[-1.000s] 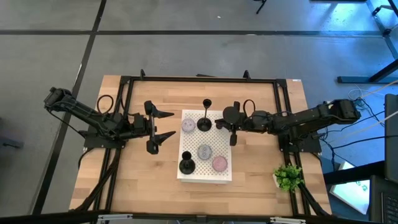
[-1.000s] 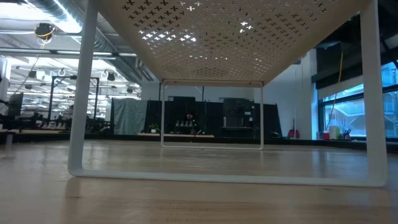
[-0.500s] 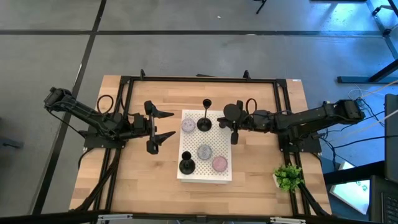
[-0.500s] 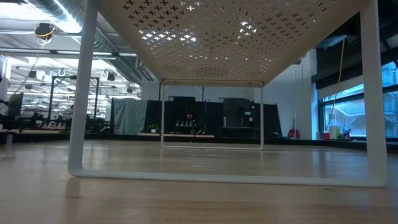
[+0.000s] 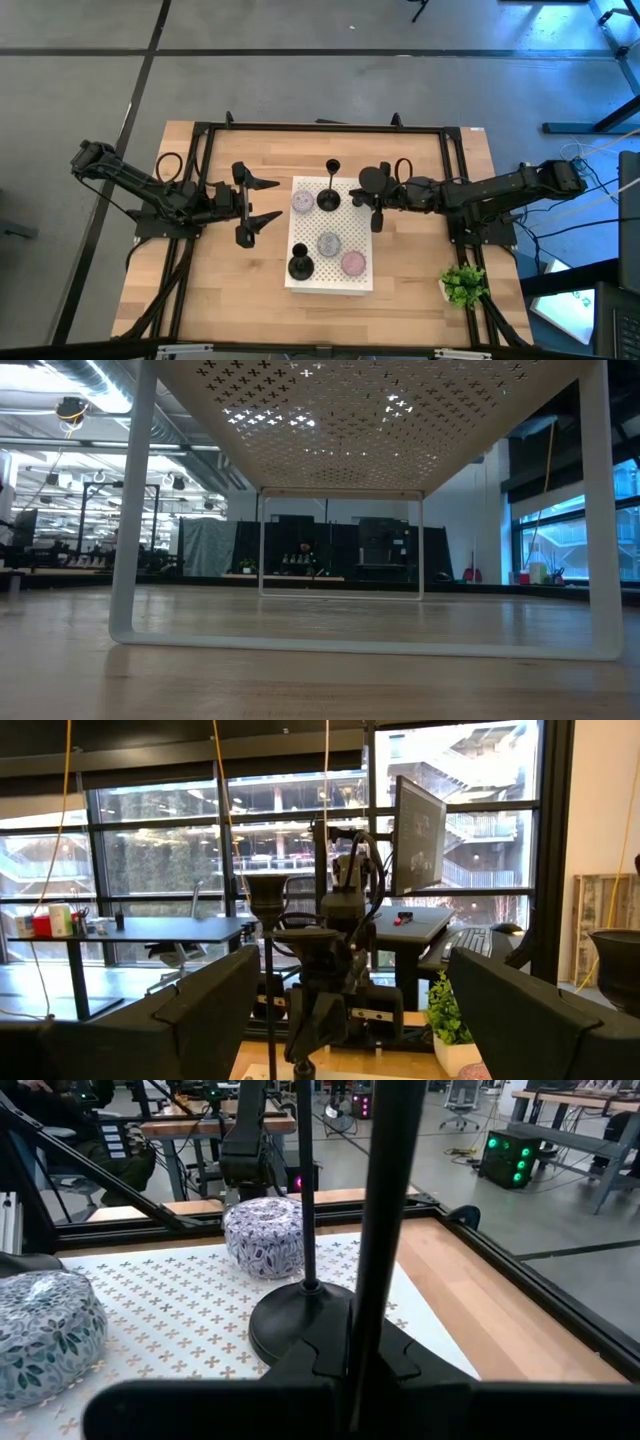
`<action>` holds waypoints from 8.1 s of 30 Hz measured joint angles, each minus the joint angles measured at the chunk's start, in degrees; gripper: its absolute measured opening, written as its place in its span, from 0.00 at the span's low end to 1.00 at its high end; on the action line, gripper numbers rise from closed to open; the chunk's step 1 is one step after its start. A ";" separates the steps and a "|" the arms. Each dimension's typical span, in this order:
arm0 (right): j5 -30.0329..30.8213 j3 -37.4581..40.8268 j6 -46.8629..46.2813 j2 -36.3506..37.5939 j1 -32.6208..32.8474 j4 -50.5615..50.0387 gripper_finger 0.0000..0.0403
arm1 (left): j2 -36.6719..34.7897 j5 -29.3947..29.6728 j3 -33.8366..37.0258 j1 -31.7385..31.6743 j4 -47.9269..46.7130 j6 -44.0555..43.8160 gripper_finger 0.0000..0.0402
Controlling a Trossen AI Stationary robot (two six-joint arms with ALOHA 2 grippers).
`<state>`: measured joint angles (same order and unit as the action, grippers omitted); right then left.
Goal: Pick & Place candle stick holders
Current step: Put the candle holder on the shelf
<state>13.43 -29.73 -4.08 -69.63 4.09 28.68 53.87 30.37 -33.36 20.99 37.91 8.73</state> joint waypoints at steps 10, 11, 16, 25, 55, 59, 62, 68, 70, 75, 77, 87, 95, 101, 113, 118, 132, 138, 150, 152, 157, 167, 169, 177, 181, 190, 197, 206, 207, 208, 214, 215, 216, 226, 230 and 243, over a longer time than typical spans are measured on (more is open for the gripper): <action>3.46 -4.40 -0.21 -0.04 2.04 -9.19 0.01 | 0.00 -0.01 0.00 0.00 -0.07 0.00 0.80; 4.04 -4.42 -0.21 -0.04 2.14 -9.27 0.01 | 0.00 0.00 0.00 0.02 -0.07 0.00 0.80; 4.31 -4.45 -0.24 -0.04 2.13 -9.41 0.01 | 0.00 0.00 0.00 0.00 -0.07 0.00 0.80; 4.55 -4.56 -1.13 0.00 1.95 -10.31 0.04 | 0.00 -0.02 0.00 0.00 -0.07 0.00 0.80; 4.35 -4.56 -1.07 0.00 1.93 -10.29 0.21 | 0.00 -0.02 0.00 0.02 -0.11 0.00 0.80; 4.35 -4.53 -1.07 0.00 1.93 -10.26 0.29 | 0.00 -0.01 0.00 0.00 -0.12 0.00 0.80; 4.35 -4.53 -1.07 0.00 1.93 -10.24 0.34 | 0.00 -0.02 0.00 0.01 -0.12 0.00 0.80; 4.36 -4.51 -1.07 0.00 1.93 -10.12 0.38 | 0.00 -0.02 0.00 0.00 -0.13 0.00 0.80; 4.37 -4.51 -1.07 0.00 1.93 -10.07 0.38 | 0.00 -0.02 0.00 0.00 -0.13 0.00 0.80; 4.40 -4.49 -1.04 0.00 1.93 -10.05 0.38 | 0.00 -0.02 0.00 0.00 -0.13 0.00 0.80; 4.42 -4.49 -1.06 0.00 1.96 -10.05 0.38 | 0.00 -0.02 0.00 0.00 -0.13 -0.02 0.80; 6.78 -4.49 0.41 0.00 2.00 -10.03 0.38 | 0.00 -0.02 0.00 0.00 -0.13 -0.01 0.80; 8.35 -4.49 1.12 0.00 2.01 -10.05 0.38 | 0.00 -0.02 0.00 0.01 -0.13 -0.02 0.80; 7.26 -4.49 0.86 0.00 2.00 -10.00 0.38 | 0.00 -0.02 0.00 0.00 -0.13 0.00 0.80; 2.58 -4.47 -0.02 0.00 2.02 -8.98 0.48 | 0.00 -0.02 0.00 0.01 -0.23 -0.02 0.80; 4.14 -4.47 -0.13 0.00 2.02 -8.92 0.57 | 0.01 -0.02 0.00 0.00 -0.35 -0.02 0.80; 2.58 -4.47 -2.76 0.00 2.08 -7.48 0.64 | 0.01 -0.02 0.00 0.02 -0.37 -0.04 0.80; 1.72 -4.47 -3.16 0.00 2.15 -7.80 0.64 | 0.01 -0.04 0.00 0.00 -0.37 -0.30 0.80; 3.88 -4.47 -2.32 0.00 3.31 -8.41 0.64 | 0.01 -1.84 0.00 0.00 -0.35 -0.66 0.80; 4.84 -4.47 -2.28 0.00 3.33 -8.79 0.64 | 0.01 -1.84 0.00 0.00 -0.35 -0.66 0.80; 8.39 -4.49 -1.88 0.00 3.33 -9.91 0.64 | 0.00 -1.84 0.00 0.01 -0.35 -0.66 0.80; 9.08 -4.49 -1.22 0.02 3.35 -10.92 0.64 | 0.01 -1.81 0.00 0.02 -0.35 -0.66 0.80; 9.08 -4.49 -1.05 0.02 3.35 -10.90 0.64 | 0.01 -1.81 0.00 0.01 -0.34 -0.66 0.80; 9.08 -4.51 -1.03 0.02 3.35 -11.32 0.64 | 0.02 -1.79 0.00 0.01 -0.35 -0.63 0.80; 9.04 -4.53 -0.67 0.02 3.35 -11.83 0.64 | 0.01 -1.79 0.00 0.00 -0.34 -0.64 0.80; 9.05 -4.56 -0.54 0.02 3.35 -11.82 0.57 | 0.01 -1.78 0.00 0.01 -0.33 -0.64 0.80; 9.03 -4.53 -0.39 0.02 3.35 -11.82 0.53 | 0.01 -1.77 0.00 0.01 -0.34 -0.63 0.80; 9.25 -4.53 -2.78 0.04 3.33 -13.66 0.17 | 0.02 -1.77 0.00 0.00 -0.35 -0.63 0.80; 9.65 -4.62 -2.82 0.08 3.35 -13.10 0.09 | 0.00 -1.75 0.00 0.02 -0.35 -0.63 0.80; 9.69 -4.65 -2.54 0.16 3.34 -12.98 0.06 | 0.00 -1.75 0.00 0.02 -0.35 -0.63 0.80; 10.66 -4.60 -2.89 0.11 3.44 -12.87 0.06 | 0.02 -1.73 0.00 0.02 -0.33 -0.64 0.80; 11.17 -4.58 -2.98 0.11 3.46 -12.92 0.06 | 0.02 -1.73 0.00 0.02 -0.33 -0.66 0.80; 11.28 -4.58 -2.99 0.11 3.48 -12.93 0.06 | 0.02 -1.73 0.00 0.01 -0.33 -0.66 0.80; 16.51 -4.43 -2.98 -0.02 5.31 -11.12 0.06 | 0.02 -1.73 0.00 0.00 -0.35 -0.65 0.80; 16.62 -4.43 -2.20 -0.02 6.62 -7.62 0.06 | 0.01 -1.74 0.00 0.01 -0.35 -0.66 0.80; 21.87 4.20 3.16 0.00 10.85 15.54 0.06 | 0.02 -1.78 0.00 0.01 -0.35 -1.00 0.80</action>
<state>35.30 -25.53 -0.92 -69.63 14.94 44.22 53.89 28.59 -33.36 21.00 37.56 7.74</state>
